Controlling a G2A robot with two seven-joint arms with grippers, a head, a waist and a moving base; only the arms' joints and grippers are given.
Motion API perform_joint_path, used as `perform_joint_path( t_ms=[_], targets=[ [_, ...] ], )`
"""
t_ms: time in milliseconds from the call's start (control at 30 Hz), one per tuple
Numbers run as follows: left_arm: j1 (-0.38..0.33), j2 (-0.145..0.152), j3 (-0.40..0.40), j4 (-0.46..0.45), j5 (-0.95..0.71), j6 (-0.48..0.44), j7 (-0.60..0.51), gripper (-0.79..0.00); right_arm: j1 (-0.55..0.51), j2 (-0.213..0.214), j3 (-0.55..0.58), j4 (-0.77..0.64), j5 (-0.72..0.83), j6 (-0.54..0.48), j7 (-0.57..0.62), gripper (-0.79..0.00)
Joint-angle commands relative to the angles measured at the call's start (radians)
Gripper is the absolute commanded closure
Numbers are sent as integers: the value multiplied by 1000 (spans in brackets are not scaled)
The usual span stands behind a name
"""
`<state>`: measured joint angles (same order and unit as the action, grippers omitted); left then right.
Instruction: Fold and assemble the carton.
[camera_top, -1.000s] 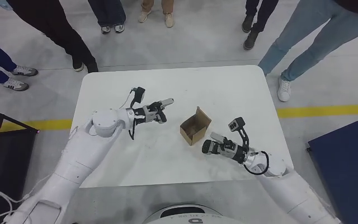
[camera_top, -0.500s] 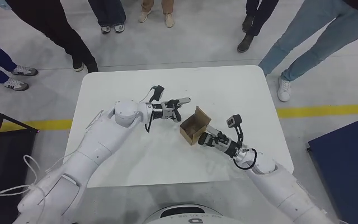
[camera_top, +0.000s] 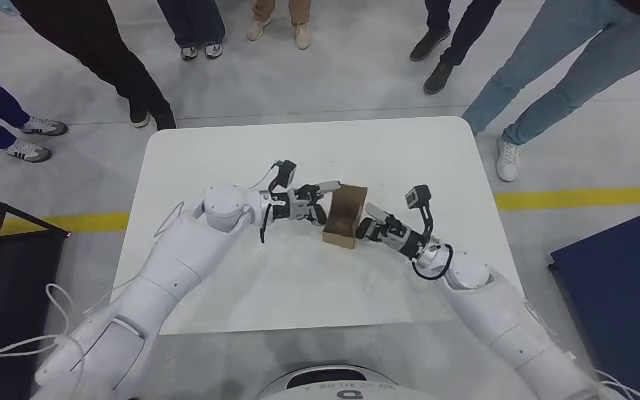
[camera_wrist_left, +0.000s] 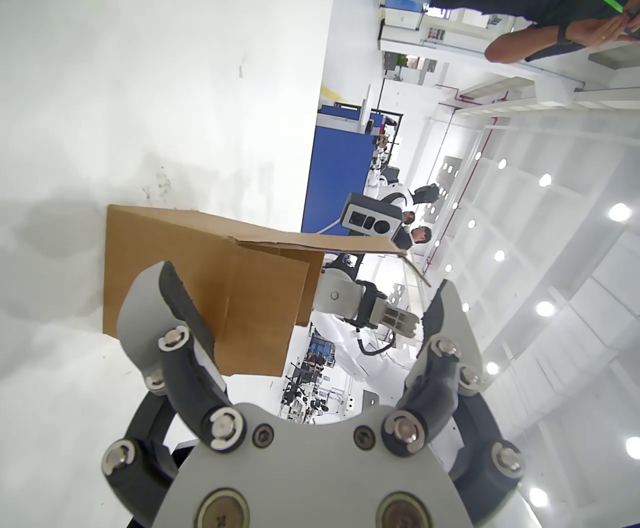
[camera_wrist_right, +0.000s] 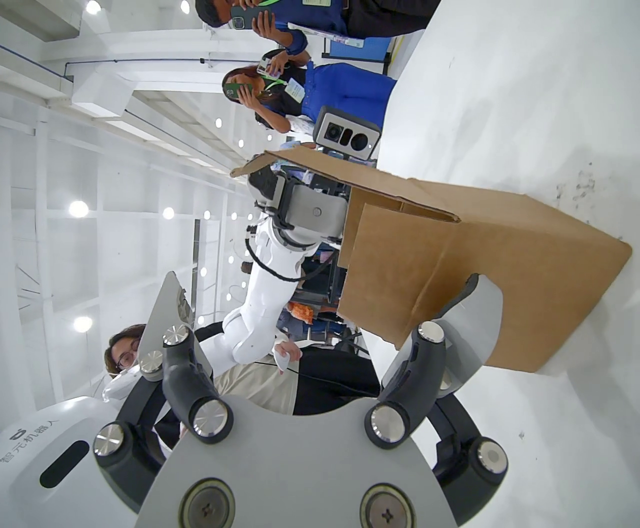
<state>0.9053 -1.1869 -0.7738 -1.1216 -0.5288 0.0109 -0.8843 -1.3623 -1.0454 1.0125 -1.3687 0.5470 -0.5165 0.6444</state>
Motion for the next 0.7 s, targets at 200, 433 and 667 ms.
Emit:
perform_joint_path(
  t_ms=[200, 433, 667],
  targets=[
    [71, 35, -105, -71, 16, -24, 16, -785, 16, 8, 59, 29, -107, 23, -22, -785],
    [221, 93, -276, -245, 35, -40, -2, -785, 11, 33, 127, -23, -258, 199, 14, -573],
    [435, 140, -402, -385, 70, -43, -55, -785, 42, 27, 86, -75, -380, 331, 18, -514]
  ],
)
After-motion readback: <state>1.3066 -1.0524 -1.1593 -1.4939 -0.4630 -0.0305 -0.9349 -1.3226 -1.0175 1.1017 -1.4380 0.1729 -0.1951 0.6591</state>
